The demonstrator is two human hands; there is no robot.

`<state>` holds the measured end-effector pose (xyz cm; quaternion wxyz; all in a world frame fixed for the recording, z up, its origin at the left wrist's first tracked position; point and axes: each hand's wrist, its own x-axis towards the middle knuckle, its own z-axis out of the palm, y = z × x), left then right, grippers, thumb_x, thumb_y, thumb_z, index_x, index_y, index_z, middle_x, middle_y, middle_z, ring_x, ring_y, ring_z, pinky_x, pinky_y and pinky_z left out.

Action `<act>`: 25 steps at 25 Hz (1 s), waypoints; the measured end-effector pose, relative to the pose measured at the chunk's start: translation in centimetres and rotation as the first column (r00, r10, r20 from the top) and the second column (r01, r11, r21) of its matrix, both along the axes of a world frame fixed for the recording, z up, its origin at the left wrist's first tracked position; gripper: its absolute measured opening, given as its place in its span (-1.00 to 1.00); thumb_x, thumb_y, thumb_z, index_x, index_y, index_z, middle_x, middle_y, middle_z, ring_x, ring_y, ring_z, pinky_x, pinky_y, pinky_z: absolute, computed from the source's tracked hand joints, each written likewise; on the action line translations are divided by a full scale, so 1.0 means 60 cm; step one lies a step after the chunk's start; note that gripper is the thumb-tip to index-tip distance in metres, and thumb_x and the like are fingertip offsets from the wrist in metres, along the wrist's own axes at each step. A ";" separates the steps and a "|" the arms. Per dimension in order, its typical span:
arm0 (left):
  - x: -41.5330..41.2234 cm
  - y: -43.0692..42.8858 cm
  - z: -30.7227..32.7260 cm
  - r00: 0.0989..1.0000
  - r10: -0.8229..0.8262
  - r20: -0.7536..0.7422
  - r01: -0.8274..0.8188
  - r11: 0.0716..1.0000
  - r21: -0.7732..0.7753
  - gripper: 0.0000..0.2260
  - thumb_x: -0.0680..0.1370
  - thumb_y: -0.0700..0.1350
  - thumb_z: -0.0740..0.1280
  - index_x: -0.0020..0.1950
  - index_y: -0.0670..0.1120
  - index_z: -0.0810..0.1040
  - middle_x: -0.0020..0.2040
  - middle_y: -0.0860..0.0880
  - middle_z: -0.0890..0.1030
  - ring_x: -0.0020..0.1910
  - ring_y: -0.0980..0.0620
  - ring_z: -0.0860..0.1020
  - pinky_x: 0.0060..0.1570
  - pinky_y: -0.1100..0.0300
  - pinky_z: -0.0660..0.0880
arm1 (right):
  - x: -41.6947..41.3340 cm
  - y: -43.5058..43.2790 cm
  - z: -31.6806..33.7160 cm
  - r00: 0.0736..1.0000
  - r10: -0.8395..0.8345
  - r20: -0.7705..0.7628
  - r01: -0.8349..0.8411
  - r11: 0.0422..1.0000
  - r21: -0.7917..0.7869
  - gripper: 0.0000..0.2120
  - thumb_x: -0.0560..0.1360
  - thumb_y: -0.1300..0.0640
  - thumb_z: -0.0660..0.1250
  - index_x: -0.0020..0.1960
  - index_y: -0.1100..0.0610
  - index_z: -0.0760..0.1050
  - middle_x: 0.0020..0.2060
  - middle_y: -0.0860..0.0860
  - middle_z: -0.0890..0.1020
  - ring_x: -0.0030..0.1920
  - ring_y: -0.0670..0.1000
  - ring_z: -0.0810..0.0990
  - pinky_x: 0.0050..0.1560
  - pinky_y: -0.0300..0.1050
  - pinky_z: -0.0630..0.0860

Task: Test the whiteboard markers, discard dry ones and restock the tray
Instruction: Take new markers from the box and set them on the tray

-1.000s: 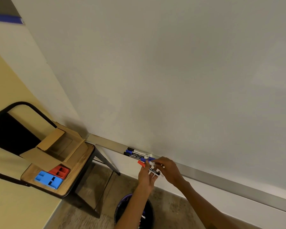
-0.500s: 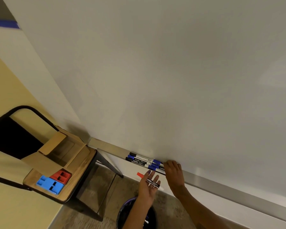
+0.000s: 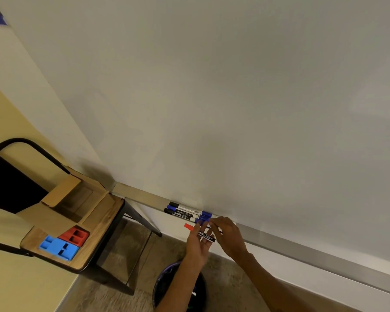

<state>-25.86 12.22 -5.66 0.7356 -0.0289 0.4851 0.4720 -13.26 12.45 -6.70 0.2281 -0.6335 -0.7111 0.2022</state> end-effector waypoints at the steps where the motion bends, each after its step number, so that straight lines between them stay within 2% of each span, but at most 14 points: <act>1: 0.005 -0.001 0.003 1.000 -0.010 0.006 0.010 1.000 0.008 -0.65 0.66 -0.06 0.24 0.38 -0.20 0.47 0.21 -0.26 0.62 0.12 -0.21 0.62 0.03 -0.02 0.60 | 0.000 -0.005 0.009 0.998 0.058 -0.033 -0.059 0.998 -0.015 -0.72 0.62 -0.03 0.22 0.21 0.04 0.60 0.09 -0.06 0.67 0.07 -0.05 0.58 0.07 -0.23 0.49; 3: 0.021 -0.006 0.010 0.999 -0.014 0.030 0.013 1.000 0.027 -0.65 0.66 -0.04 0.24 0.37 -0.22 0.47 0.18 -0.27 0.62 0.07 -0.16 0.65 -0.12 0.07 0.66 | 0.005 -0.013 0.018 0.985 0.163 -0.047 -0.164 0.986 -0.009 -0.66 0.62 -0.10 0.15 0.23 0.02 0.58 0.11 -0.07 0.66 0.08 -0.07 0.58 0.10 -0.23 0.52; 5: 0.039 -0.009 0.017 0.998 -0.006 0.064 0.003 0.999 0.054 -0.64 0.67 -0.07 0.23 0.40 -0.23 0.45 0.19 -0.27 0.61 0.05 -0.13 0.65 -0.17 0.11 0.66 | 0.020 -0.018 0.020 0.983 0.182 -0.031 -0.182 0.983 0.003 -0.73 0.62 0.00 0.22 0.24 0.03 0.57 0.12 -0.05 0.66 0.09 -0.07 0.59 0.10 -0.21 0.55; 9: 0.072 -0.016 0.022 0.997 -0.076 0.030 0.074 0.996 0.054 -0.65 0.64 -0.08 0.29 0.36 -0.24 0.50 0.19 -0.25 0.63 0.11 -0.17 0.63 0.08 0.02 0.61 | 0.075 -0.033 0.005 0.994 0.104 0.039 -0.108 0.987 0.117 -0.74 0.54 0.21 0.39 0.21 0.02 0.60 0.01 -0.04 0.67 -0.05 -0.04 0.59 -0.06 -0.19 0.55; 12: 0.080 -0.028 0.014 0.989 -0.123 -0.077 0.126 0.992 0.030 -0.69 0.63 -0.12 0.32 0.35 -0.18 0.50 0.25 -0.18 0.61 0.23 -0.19 0.57 0.29 -0.06 0.49 | 0.138 -0.062 -0.018 0.985 -0.112 0.131 0.096 0.988 0.119 -0.72 0.46 0.29 0.47 0.12 0.04 0.64 -0.04 -0.03 0.66 -0.11 0.00 0.60 -0.13 -0.15 0.53; 15: 0.076 -0.039 0.005 0.985 -0.127 -0.121 0.130 0.991 0.023 -0.69 0.61 -0.18 0.33 0.36 -0.17 0.49 0.27 -0.16 0.60 0.28 -0.18 0.54 0.36 -0.05 0.43 | 0.189 -0.098 -0.046 0.942 -0.249 0.223 0.234 0.968 0.091 -0.67 0.39 0.36 0.50 0.08 0.04 0.66 -0.05 -0.04 0.65 -0.11 0.03 0.59 -0.15 -0.10 0.48; 18: 0.079 -0.044 -0.001 0.961 -0.177 -0.211 0.183 0.983 0.012 -0.76 0.61 -0.18 0.34 0.27 -0.14 0.54 0.28 -0.15 0.59 0.28 -0.14 0.54 0.35 0.01 0.43 | 0.202 -0.115 -0.062 0.924 -0.270 0.269 0.265 0.963 0.058 -0.67 0.35 0.32 0.55 0.05 0.04 0.67 -0.06 -0.05 0.65 -0.10 0.03 0.60 -0.11 -0.06 0.50; 20: 0.086 -0.045 -0.003 0.936 -0.220 -0.276 0.233 0.972 0.015 -0.71 0.60 -0.15 0.35 0.32 -0.15 0.53 0.29 -0.14 0.58 0.30 -0.13 0.53 0.38 0.01 0.42 | 0.198 -0.113 -0.071 0.920 -0.269 0.284 0.275 0.961 0.020 -0.65 0.33 0.30 0.57 0.06 0.03 0.67 -0.06 -0.06 0.65 -0.06 0.03 0.60 -0.08 -0.05 0.51; 25: 0.092 -0.044 -0.002 0.914 -0.244 -0.324 0.261 0.965 0.008 -0.66 0.61 -0.13 0.36 0.37 -0.16 0.51 0.28 -0.13 0.58 0.33 -0.13 0.52 0.40 -0.01 0.41 | 0.175 -0.097 -0.079 0.937 -0.241 0.253 0.254 0.967 -0.016 -0.78 0.47 0.17 0.48 0.10 0.02 0.65 0.00 -0.06 0.66 0.03 0.05 0.60 0.01 -0.05 0.48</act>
